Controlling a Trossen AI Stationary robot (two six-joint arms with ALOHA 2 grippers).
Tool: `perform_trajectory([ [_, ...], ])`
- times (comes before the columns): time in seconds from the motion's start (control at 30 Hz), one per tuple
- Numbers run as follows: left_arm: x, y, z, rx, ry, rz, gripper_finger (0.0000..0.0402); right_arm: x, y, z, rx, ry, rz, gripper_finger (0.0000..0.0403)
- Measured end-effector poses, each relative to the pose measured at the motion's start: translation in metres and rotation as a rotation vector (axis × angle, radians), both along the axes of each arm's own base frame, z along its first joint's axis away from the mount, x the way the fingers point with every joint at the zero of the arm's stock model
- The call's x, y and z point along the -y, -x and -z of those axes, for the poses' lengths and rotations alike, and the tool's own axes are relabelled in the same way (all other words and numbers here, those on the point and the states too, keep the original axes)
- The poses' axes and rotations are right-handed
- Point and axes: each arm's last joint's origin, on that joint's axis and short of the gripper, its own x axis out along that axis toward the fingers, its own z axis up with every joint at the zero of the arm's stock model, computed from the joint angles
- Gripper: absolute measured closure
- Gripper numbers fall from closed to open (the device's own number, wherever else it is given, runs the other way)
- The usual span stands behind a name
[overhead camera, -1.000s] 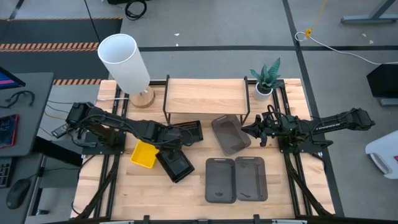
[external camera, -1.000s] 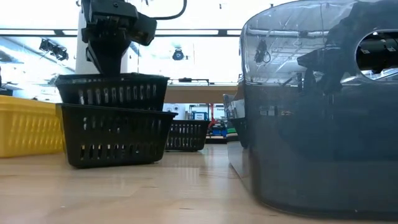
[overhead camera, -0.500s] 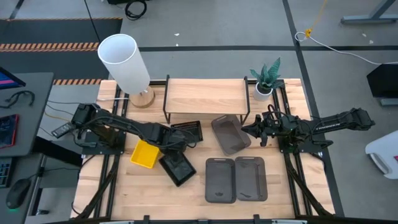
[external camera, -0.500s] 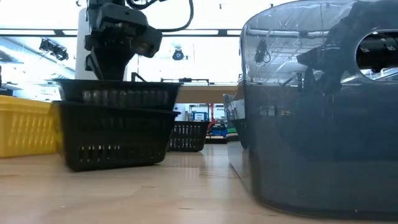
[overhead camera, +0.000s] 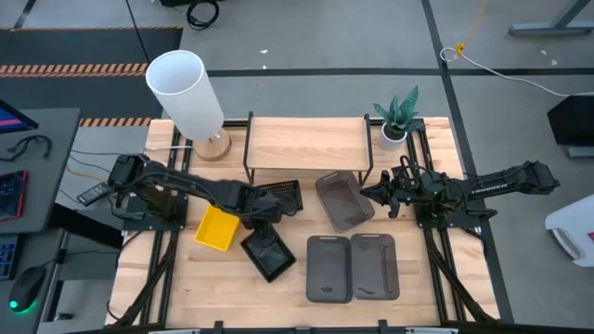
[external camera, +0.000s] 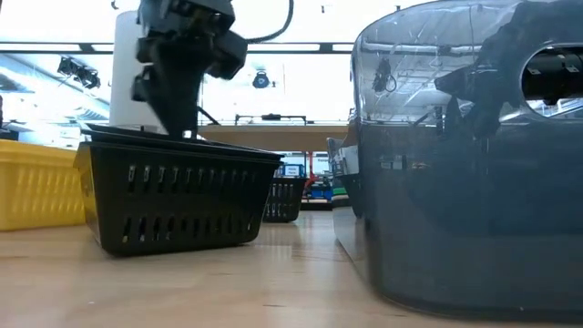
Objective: Stack baskets on shelf by color
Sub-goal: Stack the bottom black bin on the center black bin, then stack the top black bin on the black bin on the table
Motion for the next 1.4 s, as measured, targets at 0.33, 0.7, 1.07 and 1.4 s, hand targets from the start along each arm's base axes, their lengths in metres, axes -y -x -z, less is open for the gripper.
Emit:
perform_trajectory([
  [0.33,-0.007,-0.003,-0.004,0.010,-0.171,0.053,0.0231,0.000,0.000,0.000,-0.001,0.000,0.000,0.0389],
  [0.7,0.011,-0.002,0.017,-0.104,-0.308,0.249,0.0265,0.000,0.000,-0.001,0.006,-0.001,0.000,0.0389],
  [1.07,0.007,0.001,0.014,-0.130,-0.387,0.318,0.0285,0.000,0.000,-0.001,0.007,-0.001,0.000,0.0389],
  [1.4,-0.019,-0.009,0.014,-0.084,-0.290,0.387,0.0285,0.000,0.000,-0.001,0.007,-0.001,0.000,0.0389],
])
